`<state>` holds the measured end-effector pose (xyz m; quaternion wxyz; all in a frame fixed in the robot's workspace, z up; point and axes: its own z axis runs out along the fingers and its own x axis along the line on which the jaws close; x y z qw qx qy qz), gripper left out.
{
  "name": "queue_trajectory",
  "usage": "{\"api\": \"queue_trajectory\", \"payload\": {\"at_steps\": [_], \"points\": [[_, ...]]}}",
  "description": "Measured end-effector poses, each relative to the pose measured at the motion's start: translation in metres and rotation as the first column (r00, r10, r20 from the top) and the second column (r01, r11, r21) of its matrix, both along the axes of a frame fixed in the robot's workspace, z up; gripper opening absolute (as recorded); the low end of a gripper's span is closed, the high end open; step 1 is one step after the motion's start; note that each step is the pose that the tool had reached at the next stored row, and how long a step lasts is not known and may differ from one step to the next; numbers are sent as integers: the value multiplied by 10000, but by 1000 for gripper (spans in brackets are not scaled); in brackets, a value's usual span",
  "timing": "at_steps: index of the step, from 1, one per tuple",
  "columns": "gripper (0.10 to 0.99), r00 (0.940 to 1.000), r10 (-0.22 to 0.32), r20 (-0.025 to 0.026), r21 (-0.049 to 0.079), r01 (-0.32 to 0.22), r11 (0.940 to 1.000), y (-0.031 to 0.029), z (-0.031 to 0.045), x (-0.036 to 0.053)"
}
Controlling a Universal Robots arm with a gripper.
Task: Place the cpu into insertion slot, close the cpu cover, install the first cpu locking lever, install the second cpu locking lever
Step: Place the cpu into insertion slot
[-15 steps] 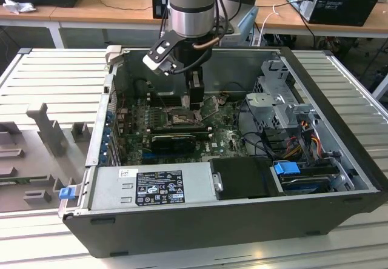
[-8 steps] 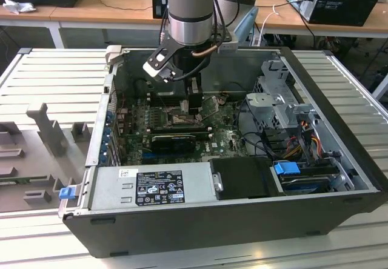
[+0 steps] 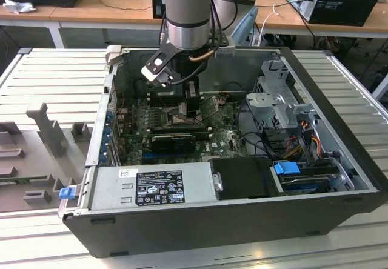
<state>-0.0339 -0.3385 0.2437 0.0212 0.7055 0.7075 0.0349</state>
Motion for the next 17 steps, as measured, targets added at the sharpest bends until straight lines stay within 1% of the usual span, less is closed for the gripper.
{"api": "queue_trajectory", "payload": {"at_steps": [1, 3, 5, 7, 8, 10, 11, 13, 17], "points": [[525, 10000, 0, 1, 0, 0, 10000, 10, -21, -10], [525, 10000, -1, 1, 1, 1, 10000, 50, -68, -13], [525, 10000, -1, 1, 7, 1, 10000, 65, -94, -20], [525, 10000, 0, 0, 13, 0, 10000, 95, -137, -71], [525, 10000, -1, 0, 14, 1, 10000, 122, -169, -107], [525, 10000, -1, 0, 15, 1, 10000, 147, -202, -124], [525, 10000, 0, 1, 16, 0, 10000, 164, -235, -128], [525, 10000, -34, 0, 15, 34, 10000, 173, -296, -130], [525, 10000, -38, -6, 15, 38, 10000, 175, -346, -133]]}}
